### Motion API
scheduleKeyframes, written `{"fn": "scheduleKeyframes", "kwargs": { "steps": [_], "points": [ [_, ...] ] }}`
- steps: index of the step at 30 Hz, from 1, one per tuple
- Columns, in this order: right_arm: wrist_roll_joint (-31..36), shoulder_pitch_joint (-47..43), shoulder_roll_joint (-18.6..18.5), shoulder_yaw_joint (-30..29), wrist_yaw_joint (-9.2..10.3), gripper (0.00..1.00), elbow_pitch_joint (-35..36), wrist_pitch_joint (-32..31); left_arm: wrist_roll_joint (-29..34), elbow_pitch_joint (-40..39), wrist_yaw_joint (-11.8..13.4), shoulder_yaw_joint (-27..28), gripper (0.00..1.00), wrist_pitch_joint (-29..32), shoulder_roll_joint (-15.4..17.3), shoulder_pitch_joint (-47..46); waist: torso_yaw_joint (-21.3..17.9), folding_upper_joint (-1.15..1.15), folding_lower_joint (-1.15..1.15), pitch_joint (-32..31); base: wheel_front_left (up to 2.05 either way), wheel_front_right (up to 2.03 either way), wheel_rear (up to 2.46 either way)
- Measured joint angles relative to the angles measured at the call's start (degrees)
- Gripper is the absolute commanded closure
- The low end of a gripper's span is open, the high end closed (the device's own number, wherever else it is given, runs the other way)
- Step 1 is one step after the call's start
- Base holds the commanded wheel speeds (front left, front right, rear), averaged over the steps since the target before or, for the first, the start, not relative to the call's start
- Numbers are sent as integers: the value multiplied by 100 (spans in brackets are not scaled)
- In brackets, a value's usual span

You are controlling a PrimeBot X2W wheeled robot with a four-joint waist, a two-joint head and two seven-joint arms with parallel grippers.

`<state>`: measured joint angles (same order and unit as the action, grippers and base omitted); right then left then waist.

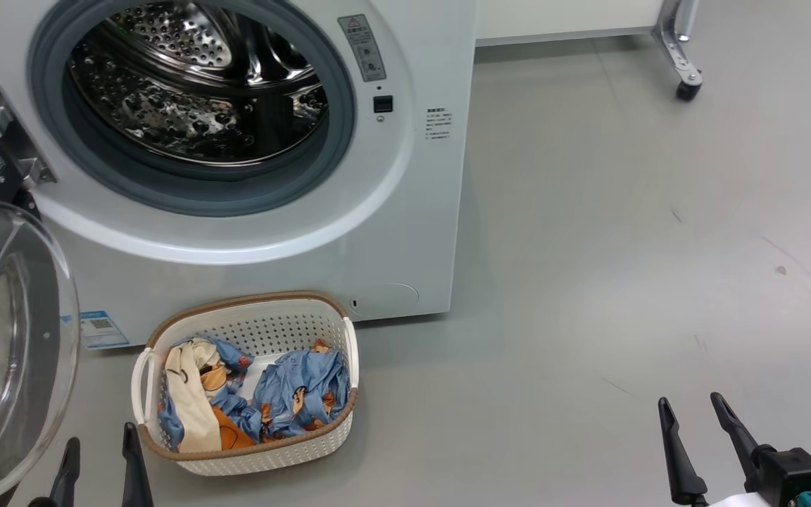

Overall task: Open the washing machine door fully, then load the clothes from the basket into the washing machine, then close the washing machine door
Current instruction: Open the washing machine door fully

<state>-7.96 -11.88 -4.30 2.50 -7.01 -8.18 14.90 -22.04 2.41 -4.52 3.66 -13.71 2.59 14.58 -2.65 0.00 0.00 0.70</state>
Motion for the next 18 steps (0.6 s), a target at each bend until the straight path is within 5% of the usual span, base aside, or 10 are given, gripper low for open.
{"fn": "scheduleKeyframes", "kwargs": {
  "steps": [8, 18],
  "points": [
    [0, -1, -118, -121, 0, 0, 40, 0, 338, 155, -46, -186, 0, -54, 1, 95, -325, 0, 0, 56, 0, 0, 0],
    [0, 0, -127, -123, 0, 0, 63, 0, 388, 309, -42, -201, 0, -56, 2, 93, -78, 0, 0, 17, 0, 0, 0]
  ]
}}
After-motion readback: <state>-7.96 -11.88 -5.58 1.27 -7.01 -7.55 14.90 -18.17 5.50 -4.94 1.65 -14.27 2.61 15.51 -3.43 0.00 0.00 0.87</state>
